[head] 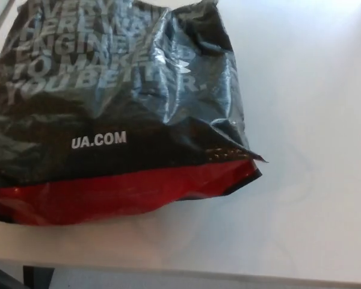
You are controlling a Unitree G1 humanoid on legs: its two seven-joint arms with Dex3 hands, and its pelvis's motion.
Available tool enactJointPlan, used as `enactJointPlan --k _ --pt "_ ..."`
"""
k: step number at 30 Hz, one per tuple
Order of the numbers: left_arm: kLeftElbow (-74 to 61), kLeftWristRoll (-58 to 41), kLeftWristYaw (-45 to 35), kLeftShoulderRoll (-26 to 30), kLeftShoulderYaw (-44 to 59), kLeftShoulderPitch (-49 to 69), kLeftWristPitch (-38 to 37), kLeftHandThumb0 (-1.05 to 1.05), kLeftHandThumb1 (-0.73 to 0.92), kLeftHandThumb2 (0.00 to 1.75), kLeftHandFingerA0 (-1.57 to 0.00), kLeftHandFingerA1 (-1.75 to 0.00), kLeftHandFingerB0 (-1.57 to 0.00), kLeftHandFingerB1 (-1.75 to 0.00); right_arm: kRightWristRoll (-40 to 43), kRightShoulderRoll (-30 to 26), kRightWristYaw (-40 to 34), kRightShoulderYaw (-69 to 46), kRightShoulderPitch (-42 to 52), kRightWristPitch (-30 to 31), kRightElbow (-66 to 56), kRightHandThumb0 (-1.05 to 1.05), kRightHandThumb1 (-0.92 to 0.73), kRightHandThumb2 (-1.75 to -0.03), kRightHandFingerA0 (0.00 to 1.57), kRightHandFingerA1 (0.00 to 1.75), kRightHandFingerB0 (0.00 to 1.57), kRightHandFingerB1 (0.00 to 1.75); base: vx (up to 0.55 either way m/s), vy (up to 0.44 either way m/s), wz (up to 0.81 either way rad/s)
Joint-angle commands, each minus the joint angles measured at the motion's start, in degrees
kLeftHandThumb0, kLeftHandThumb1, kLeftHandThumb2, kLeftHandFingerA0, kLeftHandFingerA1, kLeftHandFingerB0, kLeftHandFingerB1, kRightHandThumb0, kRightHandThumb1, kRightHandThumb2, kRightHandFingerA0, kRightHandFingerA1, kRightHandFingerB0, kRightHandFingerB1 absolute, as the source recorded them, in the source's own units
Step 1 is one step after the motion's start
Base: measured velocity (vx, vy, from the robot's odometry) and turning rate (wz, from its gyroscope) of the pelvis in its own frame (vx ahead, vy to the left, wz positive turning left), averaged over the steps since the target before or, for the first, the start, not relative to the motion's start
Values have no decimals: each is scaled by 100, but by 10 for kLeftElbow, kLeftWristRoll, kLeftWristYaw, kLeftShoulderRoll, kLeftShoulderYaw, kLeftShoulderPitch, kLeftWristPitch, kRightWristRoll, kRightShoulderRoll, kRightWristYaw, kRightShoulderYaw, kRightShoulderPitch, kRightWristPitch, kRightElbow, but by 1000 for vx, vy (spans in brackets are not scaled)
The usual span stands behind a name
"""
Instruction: A plastic bag is kept infront of the robot in the middle of the desk and the robot uses both its hands to grab it from the top and lifts it up and then releases it.
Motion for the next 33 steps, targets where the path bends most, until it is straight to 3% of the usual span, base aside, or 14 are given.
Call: enactJointPlan --k 1,6,7,9,10,14,17,18,19,21,24,28,32,33 --pt "22 -9 -66 64 11 30 -34 -61 83 65 -25 -34 -23 -31 35 2 116 3 69 18 -116 -72 -57 -87 20 48 15 41 -107 108 3" --pt "-48 -44 -94 78 44 80 -64 -66 84 65 -30 -36 -27 -33 32 -4 135 14 141 26 -263 -79 -60 -96 24 57 13 44 -98 136 -36" --pt "-65 -46 -96 81 50 94 -72 -66 85 66 -30 -34 -28 -33 48 -2 147 6 154 38 -291 -73 -73 -61 19 49 18 33 -142 177 -14" --pt "-123 -57 -98 78 68 137 -67 -69 87 67 -28 -31 -29 -31 89 1 174 -17 188 56 -349 -66 -74 -61 22 44 18 32 -147 140 -16" --pt "-190 -79 -105 70 94 184 -67 -66 87 67 -27 -34 -28 -31 101 -2 178 -23 229 69 -412 -74 -61 -92 21 50 11 42 -150 111 -9" --pt "-397 -139 -101 13 173 358 -115 -69 87 67 -28 -34 -30 -32 121 1 171 -45 377 61 -605 -74 -61 -90 17 49 10 41 -162 92 6" --pt "-520 -137 -59 -57 218 522 -299 -66 89 68 -30 -38 -30 -30 79 25 125 -48 514 -77 -713 -67 -60 -89 23 54 5 41 -167 67 22" --pt "-580 -134 -31 -106 237 602 -378 -69 88 68 -26 -40 -29 -30 12 26 92 -52 636 -215 -786 -36 -52 -108 1 51 0 50 -158 68 54" --pt "-601 -146 -36 -125 246 642 -412 -70 91 68 -21 -41 -24 -30 -8 35 79 -54 689 -254 -821 -76 -63 -99 4 47 0 30 -158 84 -3" --pt "-632 -158 -22 -189 247 744 -520 -62 92 69 -22 -36 -23 -28 -9 57 82 -65 800 -309 -886 -83 -71 -105 1 21 0 14 -173 43 -1" --pt "-637 -174 -15 -274 233 914 -668 -60 92 70 -19 -33 -21 -29 -61 110 52 -102 965 -442 -949 -79 -66 -102 0 18 0 14 -187 71 -3" --pt "-633 -199 -29 -307 210 1031 -732 -59 92 68 -20 -35 -20 -28 -10 136 91 -126 1087 -476 -1003 -82 -65 -100 1 19 1 13 -210 114 -14" --pt "-547 -220 -40 -287 173 1129 -840 -59 92 70 -18 -33 -17 -27 -7 171 105 -179 1205 -596 -970 -76 -69 -105 0 28 0 20 -199 126 5" --pt "-514 -213 -34 -284 161 1146 -877 -61 92 70 -19 -33 -18 -27 6 176 113 -187 1242 -640 -947 -70 -67 -90 0 20 0 14 2 57 6"
